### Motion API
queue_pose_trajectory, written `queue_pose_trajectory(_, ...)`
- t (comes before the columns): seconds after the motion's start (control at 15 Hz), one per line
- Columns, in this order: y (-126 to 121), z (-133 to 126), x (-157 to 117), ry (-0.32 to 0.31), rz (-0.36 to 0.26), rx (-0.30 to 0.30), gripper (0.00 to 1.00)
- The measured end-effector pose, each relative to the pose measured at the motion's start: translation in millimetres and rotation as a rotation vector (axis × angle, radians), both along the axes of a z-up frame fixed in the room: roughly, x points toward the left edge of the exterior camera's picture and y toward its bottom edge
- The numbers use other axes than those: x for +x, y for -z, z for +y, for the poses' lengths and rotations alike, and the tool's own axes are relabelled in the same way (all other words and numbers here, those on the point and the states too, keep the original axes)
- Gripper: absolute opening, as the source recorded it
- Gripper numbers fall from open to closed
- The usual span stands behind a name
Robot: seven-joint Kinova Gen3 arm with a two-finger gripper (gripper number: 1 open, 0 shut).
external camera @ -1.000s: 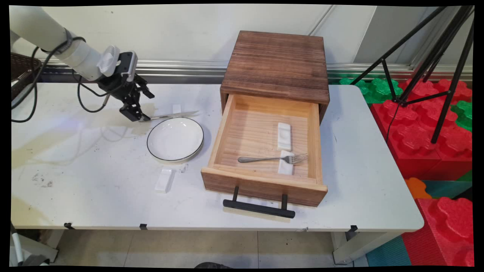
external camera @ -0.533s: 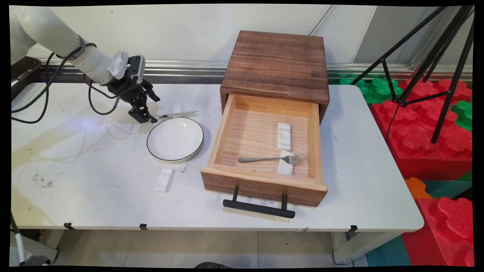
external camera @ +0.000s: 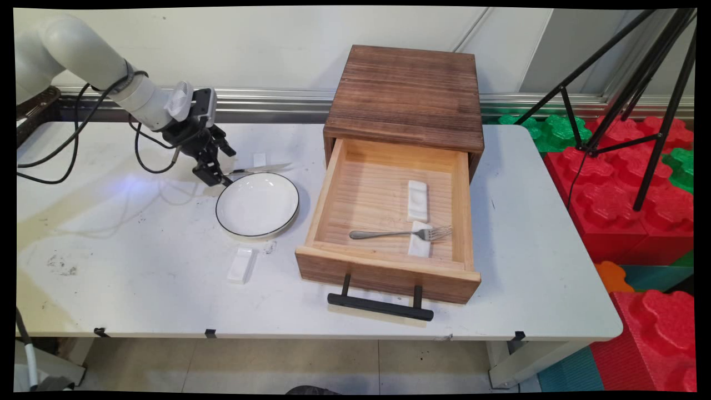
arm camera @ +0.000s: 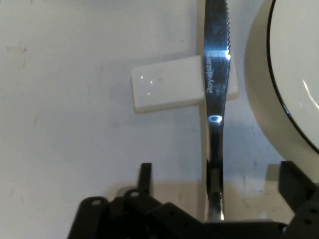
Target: Pick up the knife from the left of the white plate, then place the picked object into the drawer
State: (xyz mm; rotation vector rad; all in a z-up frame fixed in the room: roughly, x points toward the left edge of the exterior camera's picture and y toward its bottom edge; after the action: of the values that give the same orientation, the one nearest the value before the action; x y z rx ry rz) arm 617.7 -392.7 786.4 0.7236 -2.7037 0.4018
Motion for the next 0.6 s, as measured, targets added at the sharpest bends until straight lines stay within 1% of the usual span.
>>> queue_pose_trajectory(0.07,1.4,-0.4,0.6,-0.004,0.003,0.002,1.00)
queue_pose_trajectory(0.13,2.7,-1.0,1.0,-0.008,0.006,0.005,0.00)
queue_pose_trajectory(0.6,7.8,-4.1,4.5,-0.035,0.026,0.015,0.00)
